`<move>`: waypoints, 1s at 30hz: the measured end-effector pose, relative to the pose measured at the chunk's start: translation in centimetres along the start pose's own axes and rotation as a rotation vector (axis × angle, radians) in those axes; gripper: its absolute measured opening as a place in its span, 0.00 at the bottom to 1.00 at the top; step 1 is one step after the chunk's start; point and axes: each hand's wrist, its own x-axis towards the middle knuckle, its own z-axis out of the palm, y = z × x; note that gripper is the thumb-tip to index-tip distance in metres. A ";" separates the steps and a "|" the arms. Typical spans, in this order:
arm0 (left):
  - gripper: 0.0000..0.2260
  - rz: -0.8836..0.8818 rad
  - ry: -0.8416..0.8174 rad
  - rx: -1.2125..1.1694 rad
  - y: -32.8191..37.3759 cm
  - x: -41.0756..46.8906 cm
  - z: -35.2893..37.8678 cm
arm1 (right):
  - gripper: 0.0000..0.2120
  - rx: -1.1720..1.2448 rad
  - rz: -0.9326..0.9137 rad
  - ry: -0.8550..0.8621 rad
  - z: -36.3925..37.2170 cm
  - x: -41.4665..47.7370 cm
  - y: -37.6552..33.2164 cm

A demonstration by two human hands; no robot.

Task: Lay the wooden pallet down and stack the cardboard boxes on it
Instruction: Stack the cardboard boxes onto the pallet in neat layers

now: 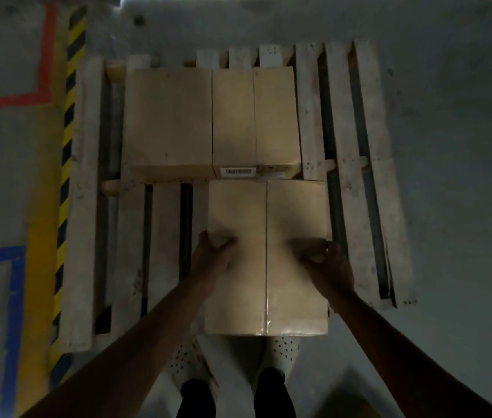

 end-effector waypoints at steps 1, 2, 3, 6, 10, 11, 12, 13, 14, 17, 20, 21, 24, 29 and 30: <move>0.22 0.005 -0.003 -0.007 -0.5 1.2 0.2 | 0.52 0.010 -0.012 -0.010 0.9 1.1 0.3; 0.24 0.006 0.000 -0.004 -0.9 2.3 0.4 | 0.50 0.018 -0.009 -0.014 1.4 1.4 -0.2; 0.25 0.011 0.008 -0.009 -1.2 3.2 0.6 | 0.44 0.008 0.004 -0.014 1.7 1.7 -0.8; 0.24 -0.011 0.026 -0.008 -1.9 5.7 1.2 | 0.32 -0.028 0.020 0.017 2.4 3.0 -1.9; 0.21 -0.031 -0.014 -0.003 -2.5 8.2 1.7 | 0.51 -0.025 -0.027 0.010 4.4 7.9 1.2; 0.22 -0.026 -0.011 -0.006 -2.5 8.7 1.8 | 0.54 -0.032 -0.025 0.013 4.7 8.7 1.7; 0.24 -0.023 -0.009 -0.015 -2.5 9.2 2.0 | 0.55 -0.031 -0.016 0.008 4.7 9.2 1.7; 0.25 -0.024 -0.010 -0.020 -2.4 9.5 2.1 | 0.52 -0.037 -0.004 -0.002 4.5 9.2 1.2; 0.25 -0.027 -0.011 -0.025 -2.3 10.0 2.2 | 0.48 -0.036 -0.005 -0.011 3.9 8.6 -0.4; 0.26 -0.034 -0.020 -0.035 -2.2 11.0 2.2 | 0.34 -0.033 0.002 -0.024 3.2 8.3 -2.8; 0.27 -0.047 -0.025 -0.046 -2.1 12.0 2.1 | 0.31 -0.031 0.010 -0.023 3.4 8.6 -3.6; 0.26 -0.052 -0.027 -0.041 -2.0 12.2 2.1 | 0.30 -0.033 0.007 -0.022 3.5 8.6 -3.8; 0.26 -0.067 -0.035 -0.031 -1.9 12.8 2.0 | 0.28 -0.027 0.003 -0.028 3.7 9.2 -4.0; 0.27 -0.069 -0.033 -0.003 -1.7 13.7 2.2 | 0.27 -0.068 0.003 -0.028 3.5 10.1 -4.3; 0.27 -0.062 -0.038 0.001 -1.6 13.8 2.3 | 0.27 -0.077 -0.003 -0.026 3.5 10.3 -4.3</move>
